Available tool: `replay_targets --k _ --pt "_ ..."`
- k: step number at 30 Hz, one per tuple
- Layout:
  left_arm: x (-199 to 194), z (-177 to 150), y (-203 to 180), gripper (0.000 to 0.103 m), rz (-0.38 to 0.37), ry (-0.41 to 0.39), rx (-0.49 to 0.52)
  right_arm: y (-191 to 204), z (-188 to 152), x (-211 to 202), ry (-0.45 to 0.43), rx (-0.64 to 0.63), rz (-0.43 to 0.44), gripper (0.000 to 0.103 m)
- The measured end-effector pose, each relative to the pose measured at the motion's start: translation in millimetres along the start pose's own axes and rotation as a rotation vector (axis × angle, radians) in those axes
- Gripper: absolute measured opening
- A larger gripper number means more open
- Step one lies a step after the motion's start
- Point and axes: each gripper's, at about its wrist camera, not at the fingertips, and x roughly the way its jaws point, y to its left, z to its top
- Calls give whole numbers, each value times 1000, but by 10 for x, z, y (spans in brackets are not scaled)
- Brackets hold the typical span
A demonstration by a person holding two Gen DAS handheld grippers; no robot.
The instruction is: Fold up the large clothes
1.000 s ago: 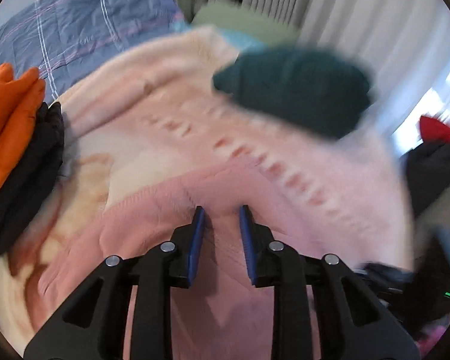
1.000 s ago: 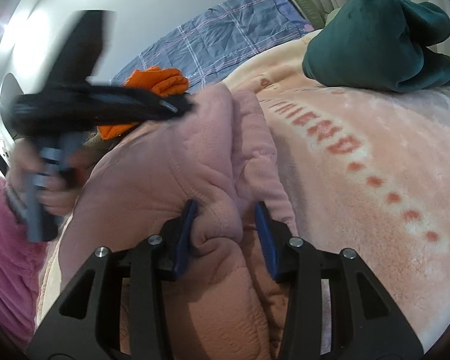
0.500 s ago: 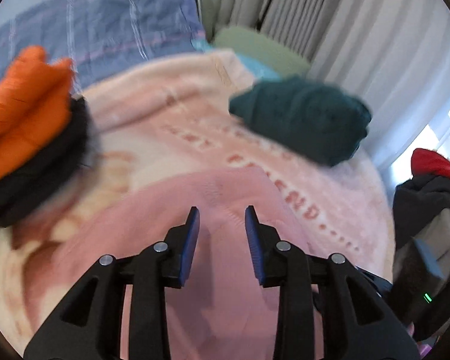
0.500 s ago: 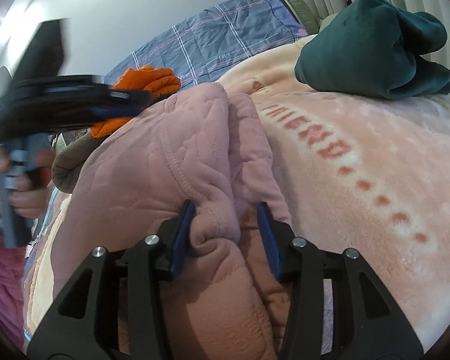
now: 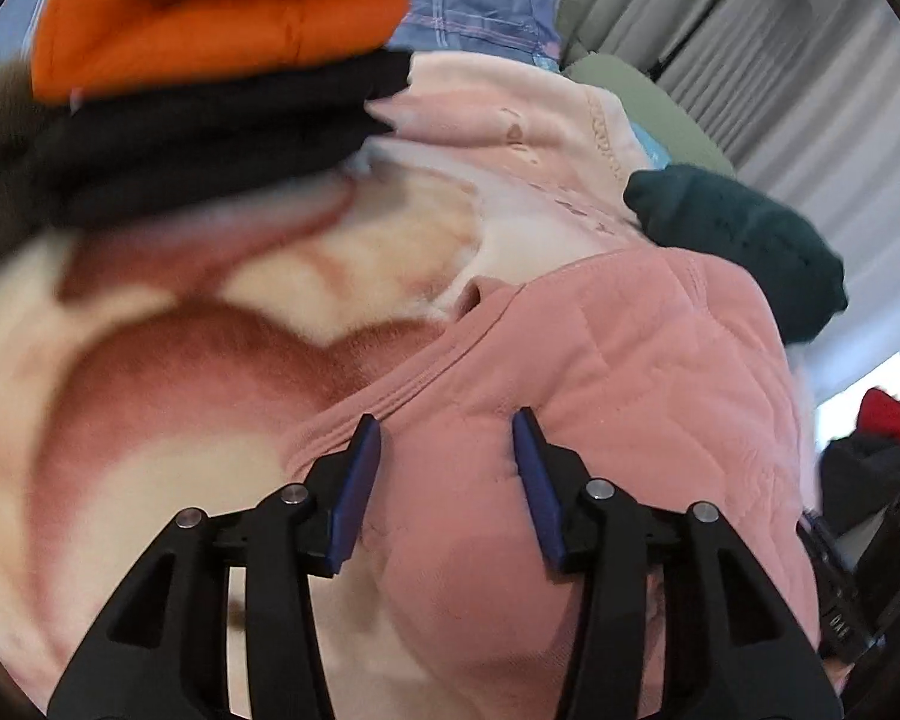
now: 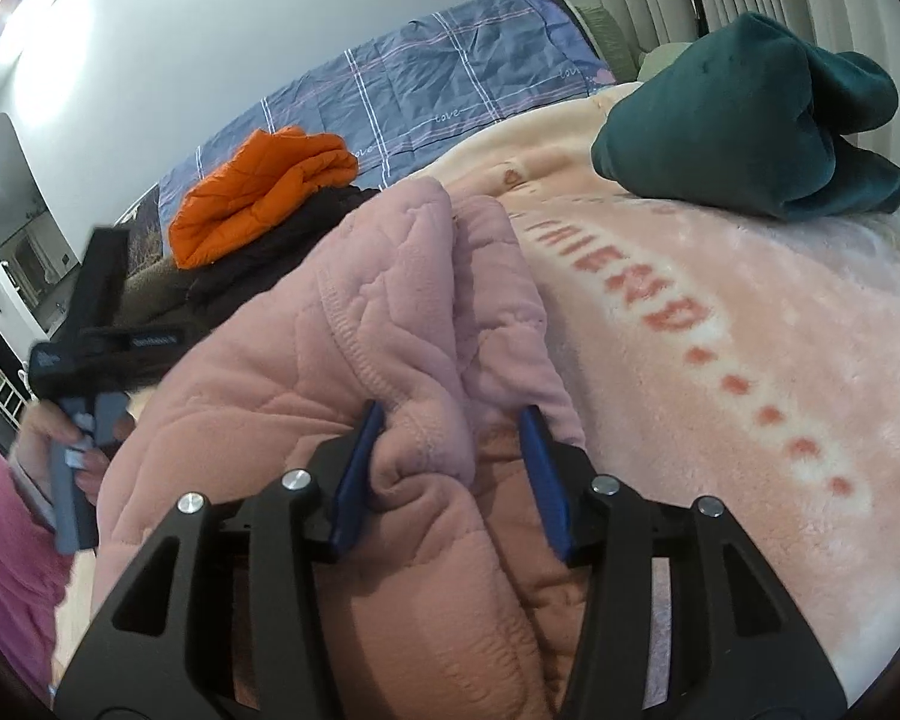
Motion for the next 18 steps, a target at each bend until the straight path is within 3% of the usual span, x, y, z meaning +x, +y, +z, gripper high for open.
replay_targets --k 3,5,8,11,12,13,15,17,18 --pt "-427 38 -230 43 35 -80 52 -86 -7 -10 11 29 20 48" --pt "-758 -5 -430 42 -39 -144 115 -132 -19 -8 13 48 38 49" --pt "-956 -110 -860 43 -95 -173 244 -145 -1 7 15 56 47 49" --pt "-675 -233 -1169 45 -99 -79 332 -151 -8 -31 -1 58 60 50" --pt "-506 -291 -1226 47 -63 -34 357 -179 -14 -92 -18 66 75 53" --pt "-308 -404 -1320 49 21 -47 426 -209 -19 -152 -21 80 73 59" --pt "-213 -516 -1432 50 107 -91 511 -314 -61 -391 -28 145 56 65" --pt "-226 -408 -1406 49 96 -48 448 -375 -125 -647 -52 157 81 56" --pt "-227 -376 -1405 49 98 -31 453 -377 -185 -828 -62 124 142 52"
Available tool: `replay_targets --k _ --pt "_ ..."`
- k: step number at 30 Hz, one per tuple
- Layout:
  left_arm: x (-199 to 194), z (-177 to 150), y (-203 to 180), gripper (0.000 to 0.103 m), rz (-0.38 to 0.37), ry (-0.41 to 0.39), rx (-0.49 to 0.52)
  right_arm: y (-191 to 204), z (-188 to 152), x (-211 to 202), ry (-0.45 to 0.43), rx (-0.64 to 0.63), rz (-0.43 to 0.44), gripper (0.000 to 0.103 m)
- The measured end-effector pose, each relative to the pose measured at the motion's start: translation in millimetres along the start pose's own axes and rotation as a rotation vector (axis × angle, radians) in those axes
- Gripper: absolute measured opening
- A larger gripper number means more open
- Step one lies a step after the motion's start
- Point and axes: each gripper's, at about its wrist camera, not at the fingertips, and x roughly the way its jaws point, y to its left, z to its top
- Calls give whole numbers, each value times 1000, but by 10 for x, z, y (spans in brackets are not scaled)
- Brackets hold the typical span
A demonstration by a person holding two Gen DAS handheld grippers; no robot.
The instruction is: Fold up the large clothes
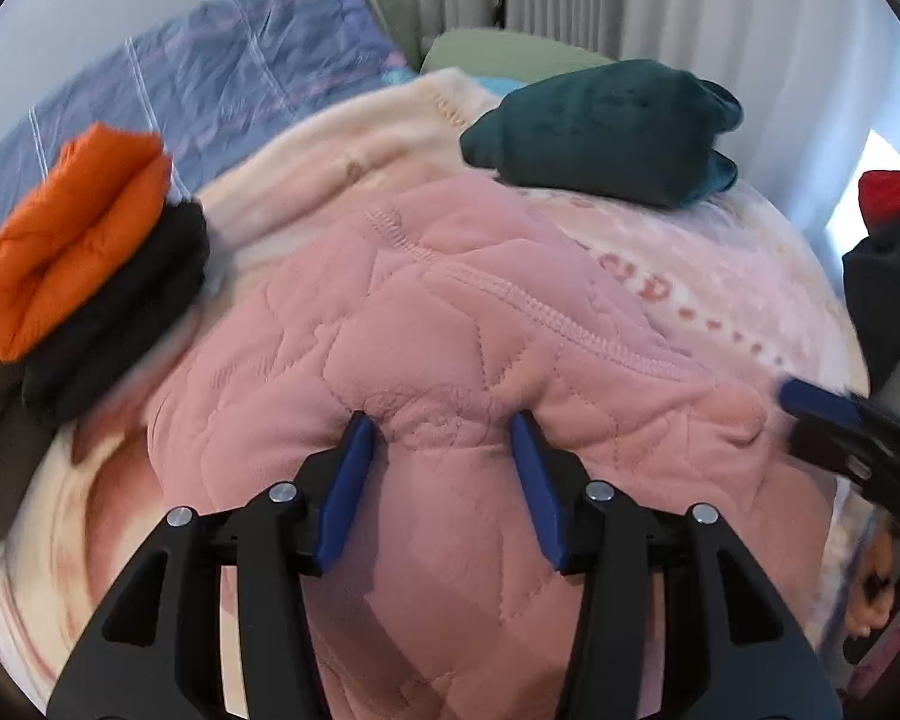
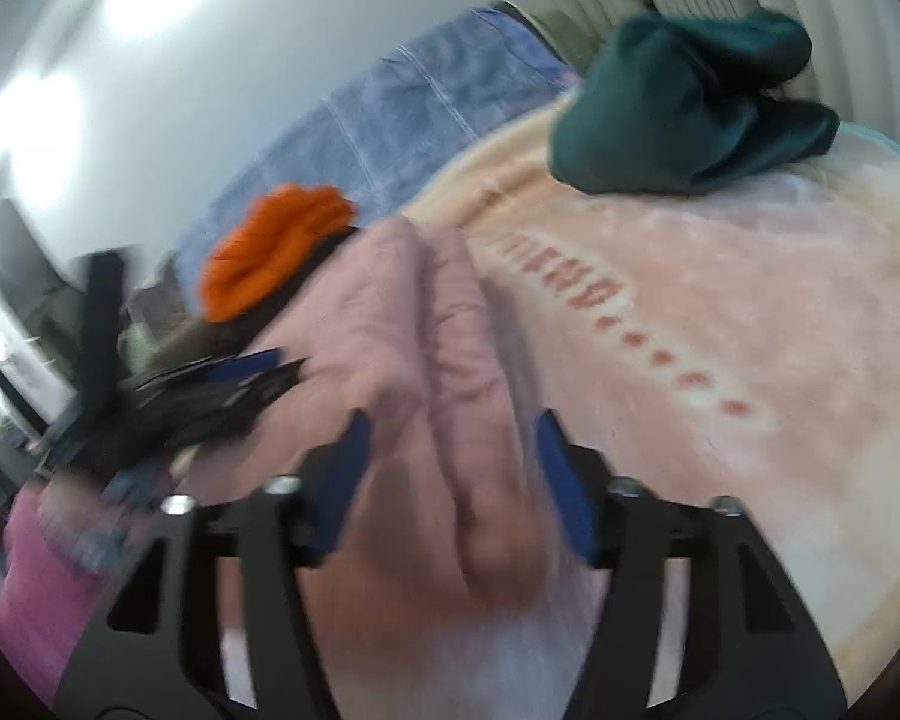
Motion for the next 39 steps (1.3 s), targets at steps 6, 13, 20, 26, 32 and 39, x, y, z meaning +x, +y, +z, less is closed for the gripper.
replay_targets --k 6,13,20,26,32,39 --pt "17 34 46 49 -30 48 33 541 -548 -232 148 -215 284 59" --pt "4 22 -41 50 22 68 65 1020 -816 463 251 -234 318 70" --pt "87 84 -73 50 35 102 53 1026 -928 988 395 -9 508 66" --pt "130 96 -12 51 -12 92 31 993 -965 909 389 -16 517 65" --pt "108 82 6 51 -22 75 24 906 -875 588 282 -46 448 47" --pt "120 99 -3 51 -6 87 24 1202 -889 677 302 -164 491 57"
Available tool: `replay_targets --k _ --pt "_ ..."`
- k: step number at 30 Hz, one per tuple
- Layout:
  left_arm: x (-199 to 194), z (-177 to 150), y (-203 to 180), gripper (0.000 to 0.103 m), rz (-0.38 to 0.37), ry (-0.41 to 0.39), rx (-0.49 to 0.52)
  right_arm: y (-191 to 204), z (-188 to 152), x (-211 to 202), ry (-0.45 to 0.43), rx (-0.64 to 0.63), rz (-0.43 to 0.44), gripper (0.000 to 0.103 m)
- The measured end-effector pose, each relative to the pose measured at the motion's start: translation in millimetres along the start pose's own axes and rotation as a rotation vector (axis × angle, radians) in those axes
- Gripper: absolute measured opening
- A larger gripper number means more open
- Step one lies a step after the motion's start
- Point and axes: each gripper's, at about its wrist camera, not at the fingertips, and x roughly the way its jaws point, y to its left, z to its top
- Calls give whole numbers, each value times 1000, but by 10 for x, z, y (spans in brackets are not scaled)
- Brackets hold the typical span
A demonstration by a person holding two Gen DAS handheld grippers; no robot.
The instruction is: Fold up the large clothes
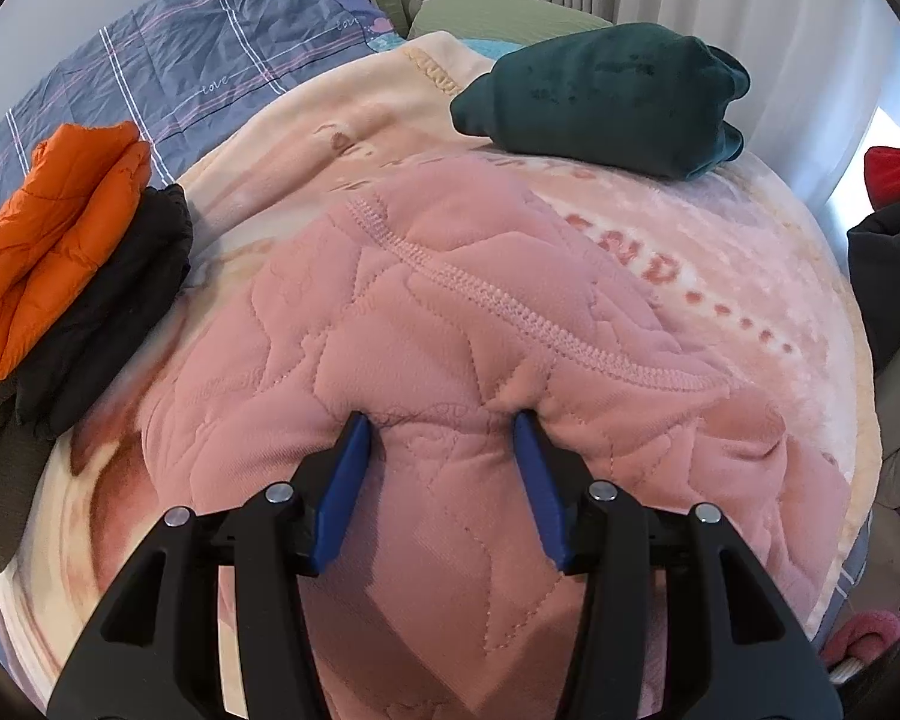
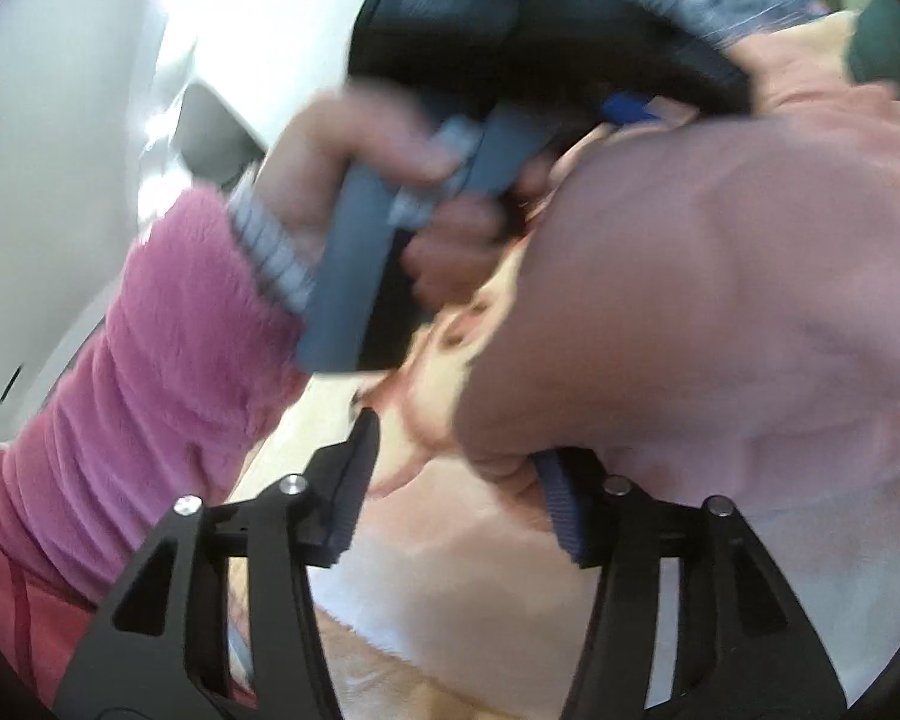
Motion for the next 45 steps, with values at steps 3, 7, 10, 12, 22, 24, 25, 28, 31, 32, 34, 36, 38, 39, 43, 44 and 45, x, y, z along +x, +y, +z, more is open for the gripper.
replay_targets --k 3,7,10,12,22,24,25,28,31,32,34,36,38,39,43,44,45 --pt "7 8 1 51 -2 12 4 -182 -58 319 122 77 65 58" --pt "-9 -27 -7 51 4 -14 7 -190 9 131 86 51 35 55" --pt "-16 -36 -17 51 7 -20 11 -136 -6 -223 51 -6 -42 54" --pt "-22 -36 -17 51 7 -21 17 -92 30 -511 1 -55 -85 54" --pt "-65 -83 32 51 -24 -51 0 -804 429 -876 -106 24 -514 0" --pt "-78 -112 -1 52 -28 -60 20 -1123 316 -787 -126 138 -445 0" --pt "-82 -124 -24 53 -11 -67 34 -1108 323 -825 -138 165 -435 0" --pt "-149 -135 -48 53 10 -97 52 -1036 308 -856 -141 203 -443 0" --pt "-348 -163 -72 52 13 -159 51 -1023 203 -793 -138 180 -435 0" --pt "-439 -190 -102 52 5 -185 59 -1045 184 -800 -141 209 -407 0" --pt "-567 -267 -188 52 -36 -217 97 -1109 172 -807 -145 241 -368 0" --pt "-562 -319 -255 52 -55 -218 121 -1086 202 -836 -147 236 -357 0" --pt "-418 -386 -293 53 -19 -212 135 -1033 196 -911 -159 223 -362 0" --pt "-325 -406 -281 54 -12 -202 122 -999 186 -941 -168 221 -371 0" --pt "-226 -380 -211 54 -36 -193 77 -757 72 -1230 -218 231 -376 33" --pt "-221 -366 -218 54 -33 -185 89 -722 48 -1314 -235 245 -349 46" --pt "-222 -370 -228 54 -27 -183 101 -692 26 -1378 -244 259 -328 65"
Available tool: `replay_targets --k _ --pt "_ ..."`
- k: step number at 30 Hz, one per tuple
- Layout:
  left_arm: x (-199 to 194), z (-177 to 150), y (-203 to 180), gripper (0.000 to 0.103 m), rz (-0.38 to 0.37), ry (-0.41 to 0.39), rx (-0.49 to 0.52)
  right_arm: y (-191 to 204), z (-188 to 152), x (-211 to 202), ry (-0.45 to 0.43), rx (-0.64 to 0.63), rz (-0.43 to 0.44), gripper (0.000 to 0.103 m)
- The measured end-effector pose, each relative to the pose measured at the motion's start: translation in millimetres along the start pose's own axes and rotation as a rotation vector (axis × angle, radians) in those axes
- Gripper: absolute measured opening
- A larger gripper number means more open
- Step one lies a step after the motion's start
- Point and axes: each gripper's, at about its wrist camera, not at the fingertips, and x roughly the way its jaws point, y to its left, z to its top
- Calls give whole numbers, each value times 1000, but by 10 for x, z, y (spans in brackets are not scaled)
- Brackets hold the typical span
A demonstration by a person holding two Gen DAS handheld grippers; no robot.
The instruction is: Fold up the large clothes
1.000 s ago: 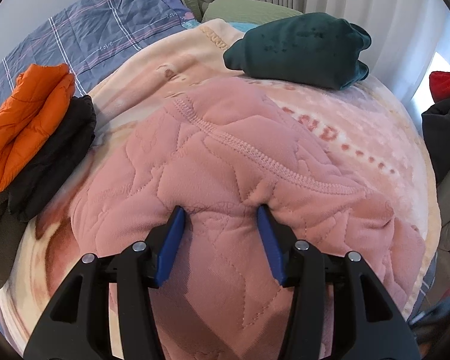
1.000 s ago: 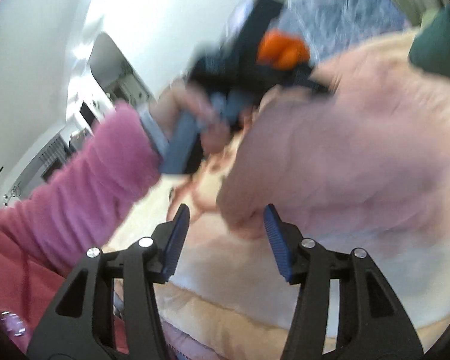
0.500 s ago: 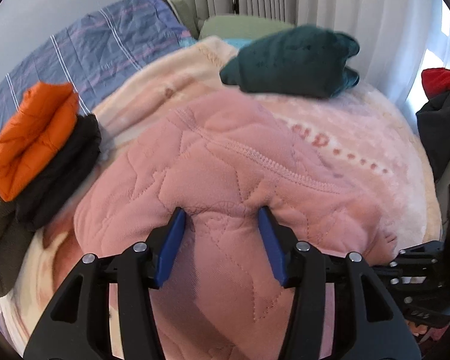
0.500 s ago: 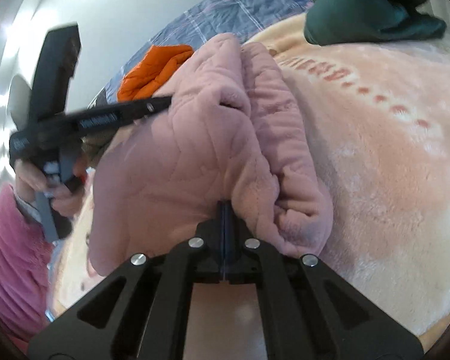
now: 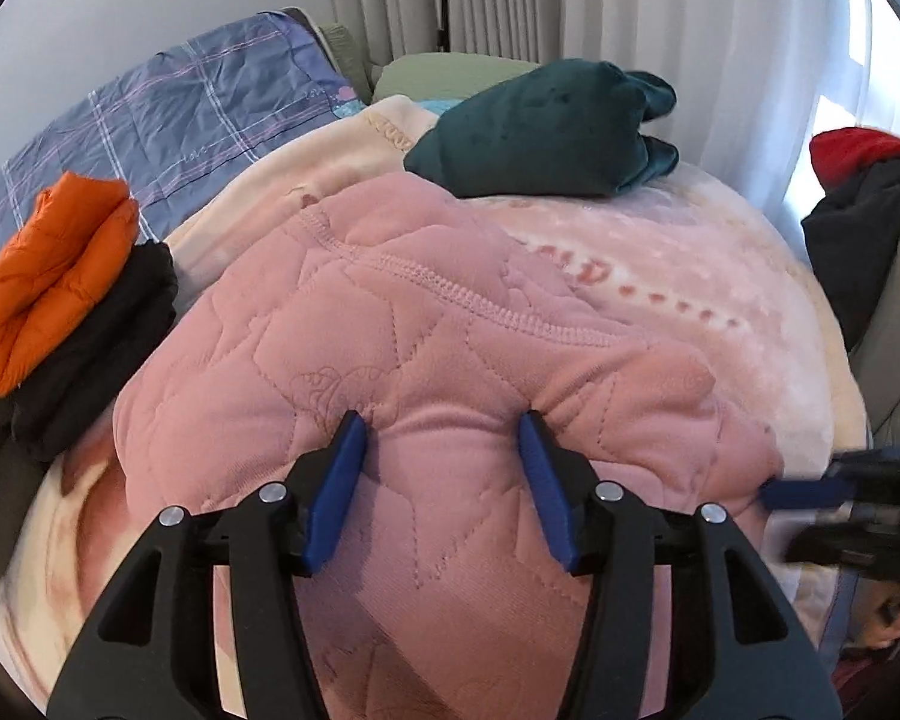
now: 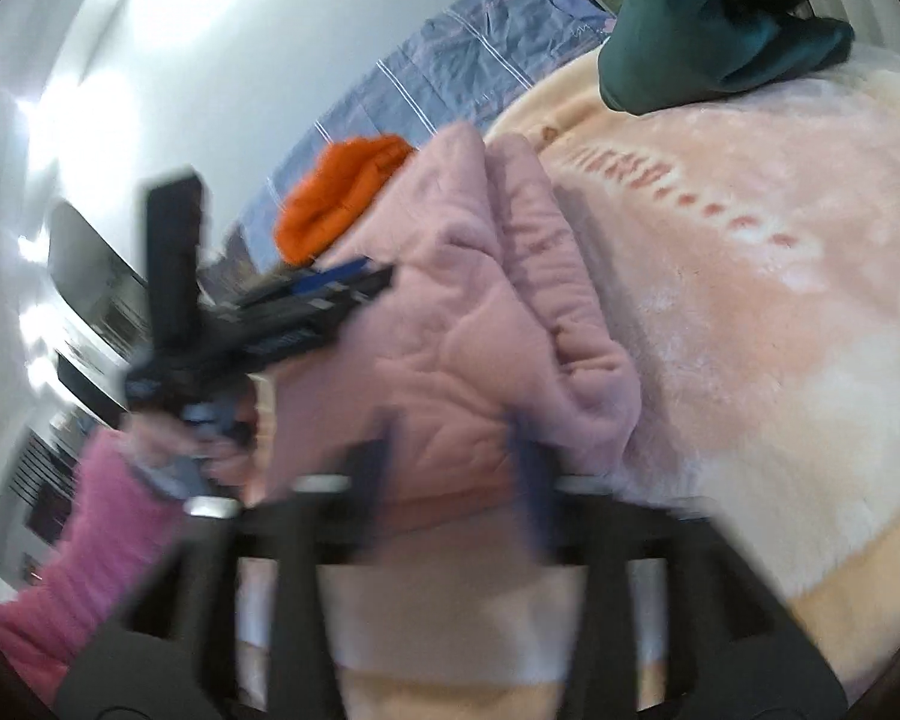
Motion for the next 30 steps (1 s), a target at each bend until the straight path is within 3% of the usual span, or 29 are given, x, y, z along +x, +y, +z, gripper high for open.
replay_targets --k 1,4,10,16,21,25,30 --pt "-3 -5 -6 54 4 1 5 2 -3 -60 -3 23 -14 80" --pt "-14 -31 2 54 1 -10 -6 -48 -25 -114 -5 58 -97 80" --pt "-21 -41 -13 54 1 -14 -9 -348 -80 183 107 284 -16 80" --pt "-17 -36 -17 54 -1 -17 -11 -509 42 323 66 501 19 91" --pt "-19 -35 -16 54 -1 -17 -12 -486 175 544 18 507 -1 101" --pt "-20 -36 -15 54 -2 -18 -12 -442 165 643 -6 464 -41 101" --pt "-22 -33 -36 54 -14 -22 -19 -421 78 538 50 478 -32 96"
